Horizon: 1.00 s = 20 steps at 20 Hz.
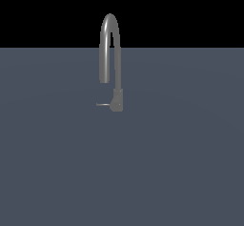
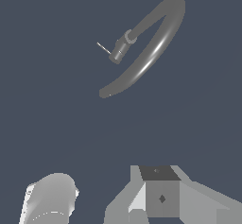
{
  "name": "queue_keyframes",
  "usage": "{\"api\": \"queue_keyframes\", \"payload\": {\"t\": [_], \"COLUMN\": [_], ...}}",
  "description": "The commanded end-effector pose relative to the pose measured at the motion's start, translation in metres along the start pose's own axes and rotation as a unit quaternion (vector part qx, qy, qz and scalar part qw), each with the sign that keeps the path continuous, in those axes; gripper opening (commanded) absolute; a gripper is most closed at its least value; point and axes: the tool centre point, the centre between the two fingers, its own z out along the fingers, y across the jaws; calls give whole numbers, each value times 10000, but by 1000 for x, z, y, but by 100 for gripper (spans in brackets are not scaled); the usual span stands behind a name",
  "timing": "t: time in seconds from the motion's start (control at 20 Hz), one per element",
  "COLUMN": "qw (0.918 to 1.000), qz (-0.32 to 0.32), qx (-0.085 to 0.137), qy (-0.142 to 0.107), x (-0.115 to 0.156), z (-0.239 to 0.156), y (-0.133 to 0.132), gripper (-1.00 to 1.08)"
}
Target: Turn on the faucet by rotating a designated handle.
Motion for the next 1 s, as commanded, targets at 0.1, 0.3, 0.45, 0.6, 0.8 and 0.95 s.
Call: {"api": "queue_keyframes", "payload": {"t": [0.1, 0.3, 0.45, 0.6, 0.8, 0.95], "qw": [9955, 9856, 9754, 9636, 9458, 9313], "qz": [-675, -1205, -1567, -1902, -2309, -2588], "qx": [-662, -1187, -1546, -1878, -2281, -2558], "qy": [-40, -73, -95, -114, -137, -151], "x": [26, 45, 57, 68, 81, 90], "z": [14, 28, 38, 47, 60, 70], "y": [-12, -22, -29, -36, -45, -51], "gripper": [-100, -100, -100, -100, -100, -100]}}
